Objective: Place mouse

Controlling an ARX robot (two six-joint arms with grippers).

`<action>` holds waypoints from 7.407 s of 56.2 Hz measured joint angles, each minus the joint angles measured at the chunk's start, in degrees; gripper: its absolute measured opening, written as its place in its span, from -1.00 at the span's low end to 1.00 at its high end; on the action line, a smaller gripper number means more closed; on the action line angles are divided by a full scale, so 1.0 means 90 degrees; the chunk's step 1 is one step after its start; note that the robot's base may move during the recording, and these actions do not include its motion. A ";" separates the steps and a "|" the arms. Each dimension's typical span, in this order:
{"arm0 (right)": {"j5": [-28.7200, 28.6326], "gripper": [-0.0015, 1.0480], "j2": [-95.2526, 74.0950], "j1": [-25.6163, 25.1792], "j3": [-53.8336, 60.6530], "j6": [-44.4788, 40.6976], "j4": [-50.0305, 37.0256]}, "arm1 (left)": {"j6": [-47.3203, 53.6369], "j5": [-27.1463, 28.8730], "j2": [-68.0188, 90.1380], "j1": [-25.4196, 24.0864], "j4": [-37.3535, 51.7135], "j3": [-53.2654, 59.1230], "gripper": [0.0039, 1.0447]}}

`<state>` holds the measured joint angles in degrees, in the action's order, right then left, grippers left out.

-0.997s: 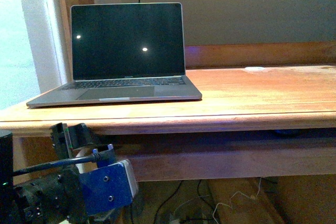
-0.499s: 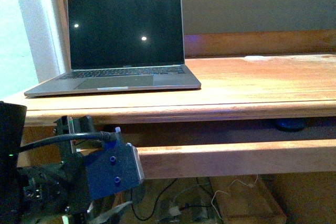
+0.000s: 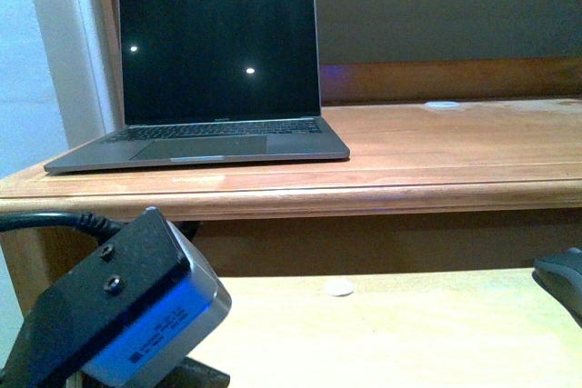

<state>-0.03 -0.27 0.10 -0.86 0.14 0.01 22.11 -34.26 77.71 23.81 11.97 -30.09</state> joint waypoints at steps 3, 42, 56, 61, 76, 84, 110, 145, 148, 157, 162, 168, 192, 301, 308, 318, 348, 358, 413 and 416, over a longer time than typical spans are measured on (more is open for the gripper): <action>0.0000 0.86 0.0000 0.0000 0.0000 0.0000 0.0000 | -0.0765 -0.0185 -0.0279 0.0061 0.0007 0.0085 0.86; 0.0000 0.86 0.0000 0.0000 0.0000 0.0000 0.0000 | -0.3866 0.5566 -0.3769 -0.0979 -0.0738 0.1032 0.86; 0.0000 0.86 0.0000 0.0000 0.0000 0.0000 0.0000 | -0.2698 0.6074 -0.7565 -0.0413 -0.1110 0.2533 0.07; 0.0000 0.86 0.0000 0.0000 0.0000 0.0000 0.0000 | -0.2628 0.5986 -0.7793 -0.0442 -0.1071 0.2732 -0.17; 0.0000 0.86 0.0000 0.0000 0.0000 0.0000 0.0000 | -0.2550 0.5134 -0.8174 -0.1246 -0.1214 0.2965 -0.95; 0.0000 0.86 0.0000 0.0000 0.0000 0.0000 0.0000 | -0.2528 0.4631 -0.8318 -0.1671 -0.1265 0.3048 -0.95; -0.0996 0.86 -0.3084 0.0410 -0.1197 0.0716 -0.1311 | -0.2521 0.3823 -0.8599 -0.2611 -0.1333 0.3291 -0.95; 0.1683 0.86 -0.6994 0.2747 -0.2705 -0.0168 -0.2229 | -0.2521 0.3823 -0.8599 -0.2611 -0.1333 0.3291 0.52; 0.1880 0.86 -0.7271 0.2744 -0.2878 -0.0165 -0.2181 | -0.2521 0.3823 -0.8599 -0.2611 -0.1333 0.3291 0.76; 0.2239 0.86 -0.7922 0.2662 -0.3194 -0.0155 -0.1727 | -0.2511 0.3823 -0.8599 -0.2611 -0.1333 0.3291 0.86; 0.2356 0.86 -0.8131 0.2572 -0.3322 -0.0136 -0.1559 | -0.2511 0.3823 -0.8599 -0.2611 -0.1333 0.3291 0.86; 0.2361 0.86 -0.8272 0.2482 -0.3519 -0.0080 -0.1277 | -0.2509 0.3823 -0.8599 -0.2611 -0.1333 0.3291 0.86; 0.1804 0.37 -0.8575 0.2135 -0.3995 0.0563 -0.0675 | -0.2509 0.3823 -0.8599 -0.2611 -0.1333 0.3291 0.86; 0.2582 0.66 -1.1922 0.2402 -0.9248 0.0918 -0.0211 | -0.2511 0.3823 -0.8599 -0.2611 -0.1333 0.3291 0.86; 0.2110 0.88 -1.1642 0.2280 -0.8954 0.1161 -0.0563 | -0.2509 0.3823 -0.8599 -0.2611 -0.1333 0.3291 0.86; 0.1032 0.86 -1.0569 0.1741 -0.8017 0.1481 -0.1297 | -0.2511 0.3823 -0.8599 -0.2611 -0.1333 0.3291 0.86; -0.6360 0.86 -0.6292 -0.2344 -0.2645 0.1345 -0.3602 | -0.2511 0.3823 -0.8599 -0.2611 -0.1333 0.3291 0.86; -0.9102 0.86 -0.6152 -0.4243 -0.2064 0.0702 -0.3281 | -0.2509 0.3823 -0.8599 -0.2611 -0.1333 0.3291 0.86; -0.8213 0.86 -1.0297 -0.5591 -0.4833 -1.0409 0.8888 | -0.2509 0.3808 -0.8602 -0.2613 -0.1333 0.3291 0.86; -0.8179 0.86 -1.0297 -0.5591 -0.4833 -1.0363 0.8888 | -0.2509 0.3810 -0.8602 -0.2613 -0.1333 0.3291 0.86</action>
<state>-73.65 -92.95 -50.22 -44.36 -93.12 80.01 -0.47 0.03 0.30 0.30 -0.03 -0.47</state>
